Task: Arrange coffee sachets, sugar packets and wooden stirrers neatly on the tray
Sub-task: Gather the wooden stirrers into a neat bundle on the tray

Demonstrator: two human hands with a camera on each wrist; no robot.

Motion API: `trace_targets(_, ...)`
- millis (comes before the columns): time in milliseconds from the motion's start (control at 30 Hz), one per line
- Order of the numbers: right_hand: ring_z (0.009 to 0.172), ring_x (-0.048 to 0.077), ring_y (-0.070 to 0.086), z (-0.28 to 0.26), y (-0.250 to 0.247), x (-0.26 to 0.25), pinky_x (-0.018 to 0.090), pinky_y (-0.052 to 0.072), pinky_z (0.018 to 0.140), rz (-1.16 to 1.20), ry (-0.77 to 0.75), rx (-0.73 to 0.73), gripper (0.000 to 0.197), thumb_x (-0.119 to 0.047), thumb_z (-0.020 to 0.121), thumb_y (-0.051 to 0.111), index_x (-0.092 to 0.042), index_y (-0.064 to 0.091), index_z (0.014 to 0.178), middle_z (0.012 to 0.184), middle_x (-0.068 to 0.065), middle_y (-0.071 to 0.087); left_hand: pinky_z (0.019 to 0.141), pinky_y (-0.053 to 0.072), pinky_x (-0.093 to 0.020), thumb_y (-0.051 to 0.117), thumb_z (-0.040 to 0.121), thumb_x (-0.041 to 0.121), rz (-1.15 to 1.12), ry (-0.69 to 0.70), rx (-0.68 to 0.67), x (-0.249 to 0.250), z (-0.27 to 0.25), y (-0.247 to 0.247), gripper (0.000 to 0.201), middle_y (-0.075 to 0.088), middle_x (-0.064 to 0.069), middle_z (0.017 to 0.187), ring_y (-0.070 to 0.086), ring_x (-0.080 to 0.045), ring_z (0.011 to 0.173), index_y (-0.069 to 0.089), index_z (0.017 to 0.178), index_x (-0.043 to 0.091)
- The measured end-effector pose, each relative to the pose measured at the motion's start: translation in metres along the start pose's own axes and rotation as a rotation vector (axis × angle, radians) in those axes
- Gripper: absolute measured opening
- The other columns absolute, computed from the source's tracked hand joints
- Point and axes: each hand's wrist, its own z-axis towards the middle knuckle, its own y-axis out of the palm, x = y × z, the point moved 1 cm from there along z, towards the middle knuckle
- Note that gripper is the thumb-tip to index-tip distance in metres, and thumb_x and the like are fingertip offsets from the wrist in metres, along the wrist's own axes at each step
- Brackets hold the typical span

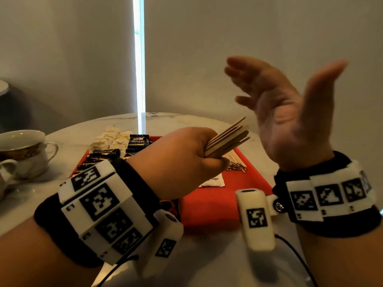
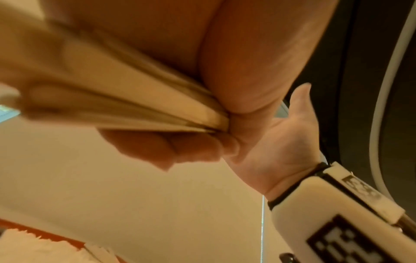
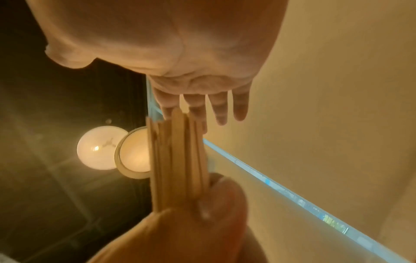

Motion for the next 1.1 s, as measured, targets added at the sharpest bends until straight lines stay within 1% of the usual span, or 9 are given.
trace_targets(67,0.132,0.016,0.054,-0.004,0.011,0.003,0.049,0.042,0.103,0.066,0.021,-0.088,0.094,-0.095,0.066,0.038,-0.028,0.062,0.128,0.138,-0.001,0.062,0.048,0.041,-0.011,0.066,0.092,0.033,-0.005,0.036,0.016,0.0,-0.001,0.0,0.013,0.06,0.014,0.062,0.056,0.003,0.057,0.057,0.083,0.029)
trace_targets(133,0.117,0.015,0.065,-0.007,0.025,0.001,0.039,0.054,0.095,-0.005,0.067,-0.164,0.056,-0.074,0.079,0.058,-0.032,0.069,0.113,0.12,-0.001,0.071,0.048,0.038,-0.008,0.066,0.092,0.029,0.003,0.057,0.005,0.002,-0.001,0.001,0.02,0.059,0.024,0.061,0.055,0.006,0.055,0.053,0.078,0.036)
trace_targets(200,0.101,0.009,0.068,-0.007,0.024,-0.002,0.031,0.056,0.085,-0.178,0.056,-0.107,0.032,-0.057,0.084,0.057,-0.034,0.07,0.103,0.104,-0.006,0.073,0.045,0.036,-0.008,0.064,0.094,0.031,-0.002,0.04,0.001,0.001,0.001,0.001,0.016,0.059,0.017,0.059,0.054,0.005,0.052,0.055,0.081,0.035)
trace_targets(333,0.073,0.028,0.062,-0.003,0.016,-0.006,0.048,0.053,0.065,-0.302,0.034,-0.026,0.037,-0.056,0.082,0.064,-0.019,0.067,0.085,0.079,0.011,0.063,0.047,0.037,-0.009,0.06,0.097,0.033,0.061,0.023,0.004,0.002,0.003,-0.001,0.008,0.056,0.014,0.063,0.055,0.0,0.054,0.06,0.089,0.029)
trace_targets(433,0.063,0.028,0.063,-0.006,0.021,-0.009,0.037,0.052,0.05,-0.297,0.106,-0.112,0.039,-0.051,0.078,0.078,-0.015,0.062,0.079,0.072,0.013,0.064,0.062,0.046,-0.012,0.067,0.094,0.032,0.127,-0.017,0.028,0.001,0.003,-0.002,0.025,0.061,0.015,0.093,0.059,-0.004,0.072,0.056,0.114,0.024)
trace_targets(633,0.043,0.025,0.051,-0.003,0.024,0.014,0.027,0.039,0.043,0.006,0.182,0.083,0.031,-0.022,0.081,0.077,-0.006,0.054,0.068,0.064,0.028,0.057,0.048,0.043,-0.007,0.085,0.076,0.032,-0.036,-0.089,0.142,-0.002,0.002,-0.012,0.065,0.064,0.007,0.089,0.065,-0.008,0.067,0.036,0.119,0.032)
trace_targets(800,0.045,0.022,0.048,-0.004,0.021,0.022,0.027,0.038,0.041,0.035,0.24,0.196,0.029,-0.012,0.089,0.072,-0.014,0.052,0.068,0.057,0.01,0.055,0.051,0.047,-0.005,0.078,0.083,0.036,0.048,-0.112,0.056,-0.003,-0.001,-0.023,0.041,0.064,0.011,0.088,0.066,-0.002,0.067,0.048,0.111,0.034)
trace_targets(900,0.043,0.021,0.043,-0.003,0.019,0.023,0.026,0.036,0.041,0.09,0.277,0.219,0.033,-0.012,0.091,0.071,-0.017,0.049,0.066,0.055,0.008,0.052,0.046,0.04,-0.005,0.065,0.091,0.044,0.181,-0.076,0.014,-0.004,-0.001,-0.023,0.019,0.058,0.008,0.076,0.057,0.004,0.058,0.049,0.089,0.035)
trace_targets(1100,0.046,0.019,0.047,-0.004,0.018,0.013,0.027,0.039,0.042,0.043,0.275,0.085,0.037,-0.036,0.078,0.082,-0.012,0.055,0.077,0.059,0.007,0.052,0.045,0.036,-0.008,0.058,0.096,0.042,0.199,-0.079,-0.021,-0.01,0.002,-0.017,0.02,0.055,0.006,0.07,0.054,-0.003,0.055,0.049,0.082,0.033)
